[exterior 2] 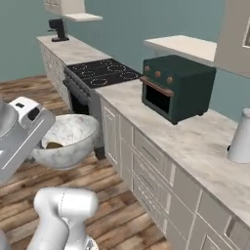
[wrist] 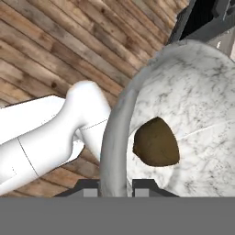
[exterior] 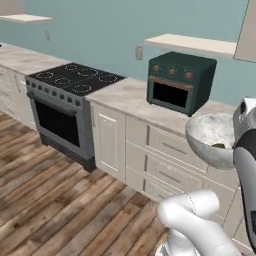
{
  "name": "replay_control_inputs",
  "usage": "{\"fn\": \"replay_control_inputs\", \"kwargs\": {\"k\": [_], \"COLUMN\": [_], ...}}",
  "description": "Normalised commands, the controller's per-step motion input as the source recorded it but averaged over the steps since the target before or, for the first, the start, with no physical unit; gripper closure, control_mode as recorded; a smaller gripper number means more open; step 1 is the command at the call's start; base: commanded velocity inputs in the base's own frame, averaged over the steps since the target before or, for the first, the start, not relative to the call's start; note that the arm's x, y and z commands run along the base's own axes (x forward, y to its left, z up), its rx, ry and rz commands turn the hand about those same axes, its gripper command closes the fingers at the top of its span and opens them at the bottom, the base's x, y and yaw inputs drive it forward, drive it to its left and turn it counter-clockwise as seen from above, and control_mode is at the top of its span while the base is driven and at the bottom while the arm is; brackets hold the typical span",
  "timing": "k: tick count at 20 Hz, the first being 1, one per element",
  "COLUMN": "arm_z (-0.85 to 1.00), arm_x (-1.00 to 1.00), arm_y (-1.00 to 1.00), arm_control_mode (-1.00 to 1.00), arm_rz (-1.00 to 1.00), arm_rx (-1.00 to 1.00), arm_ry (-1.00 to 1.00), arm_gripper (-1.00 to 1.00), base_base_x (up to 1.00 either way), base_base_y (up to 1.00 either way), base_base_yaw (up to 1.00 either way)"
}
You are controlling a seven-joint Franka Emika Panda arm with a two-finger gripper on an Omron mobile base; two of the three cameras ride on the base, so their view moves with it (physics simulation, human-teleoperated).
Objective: Pick the kiwi from the cabinet and place it in the bowl. Then pick the bowl and place it in the sink. Then turn on the sink facuet.
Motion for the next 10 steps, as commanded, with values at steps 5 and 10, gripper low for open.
{"fn": "replay_control_inputs", "kwargs": {"k": [5,10], "arm_z": [0.00,0.00], "arm_x": [0.00,0.00], "arm_y": [0.00,0.00], "arm_control_mode": [1.00,1.00], "arm_rz": [0.00,0.00], "arm_rx": [0.00,0.00], "arm_ry": [0.00,0.00], "arm_gripper": [1.00,1.00], "base_base_x": [0.76,0.71], "base_base_y": [0.00,0.01], "base_base_yaw": [0.76,0.73]}}
